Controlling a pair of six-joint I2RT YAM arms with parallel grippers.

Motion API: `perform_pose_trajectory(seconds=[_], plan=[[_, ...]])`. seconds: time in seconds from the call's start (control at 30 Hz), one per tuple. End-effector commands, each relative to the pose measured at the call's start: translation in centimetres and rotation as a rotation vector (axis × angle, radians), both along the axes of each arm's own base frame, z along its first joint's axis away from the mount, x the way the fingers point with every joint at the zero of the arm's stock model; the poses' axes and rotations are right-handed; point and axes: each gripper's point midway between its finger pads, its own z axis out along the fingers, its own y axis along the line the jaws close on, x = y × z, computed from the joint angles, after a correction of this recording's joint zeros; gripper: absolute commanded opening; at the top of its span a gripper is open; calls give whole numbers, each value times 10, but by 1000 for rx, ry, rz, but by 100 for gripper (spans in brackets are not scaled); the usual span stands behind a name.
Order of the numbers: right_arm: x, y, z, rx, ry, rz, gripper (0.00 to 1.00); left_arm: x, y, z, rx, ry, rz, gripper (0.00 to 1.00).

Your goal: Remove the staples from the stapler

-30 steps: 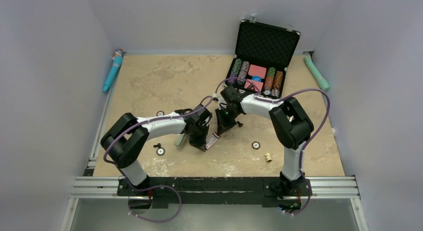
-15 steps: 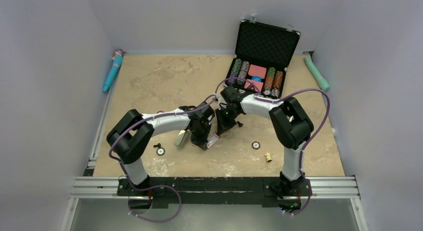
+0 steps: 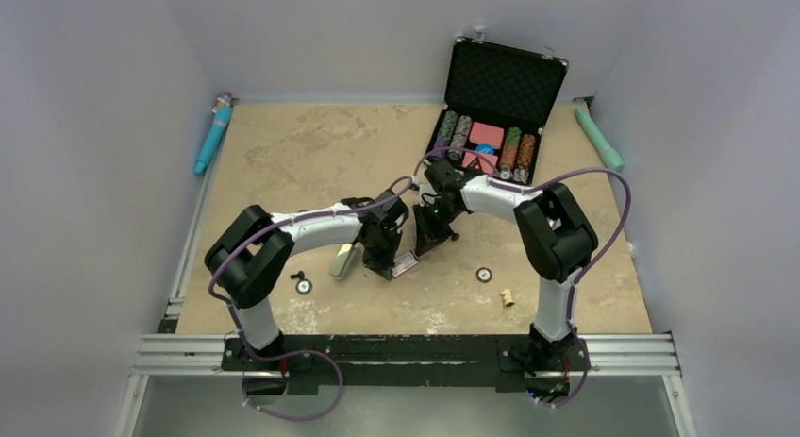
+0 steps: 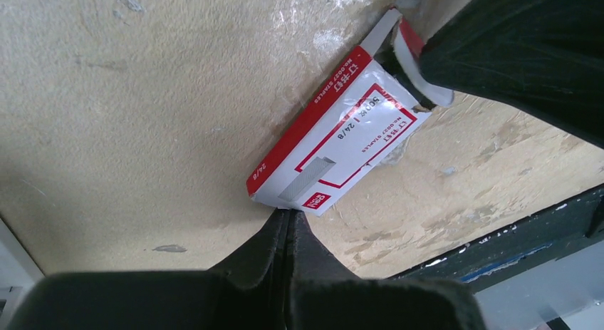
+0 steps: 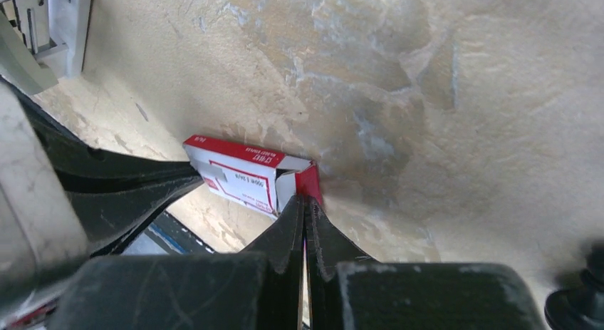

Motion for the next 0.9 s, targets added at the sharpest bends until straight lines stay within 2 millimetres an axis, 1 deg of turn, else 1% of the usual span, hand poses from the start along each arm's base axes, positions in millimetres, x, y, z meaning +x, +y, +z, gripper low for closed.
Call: perform_pose_trajectory(seconds=[0.0,0.17,0.27,0.4,0.47,0.53,0.6,0.73,0.87], plan=[[12,1,38,39,-63,-11,1,17,-1,5,1,-101,-22,0],[20,-7,40,-16,-99,-42,3,15,5,7,15,-110,-42,0],[28,-15,37,-66,-127,-65,4,15,7,8,20,-116,-48,0],[35,-33,24,-170,-167,-101,5,16,10,12,33,-134,-53,0],[34,-41,15,-213,-173,-120,5,19,11,15,37,-144,-54,0],[32,-44,8,-237,-168,-134,5,18,12,13,42,-140,-56,0],[31,-41,4,-236,-164,-133,4,18,11,11,39,-134,-52,0],[25,-26,2,-221,-163,-86,3,18,6,7,20,-122,-41,0],[14,-4,6,-161,-148,-13,2,20,-1,8,2,-120,-34,0]])
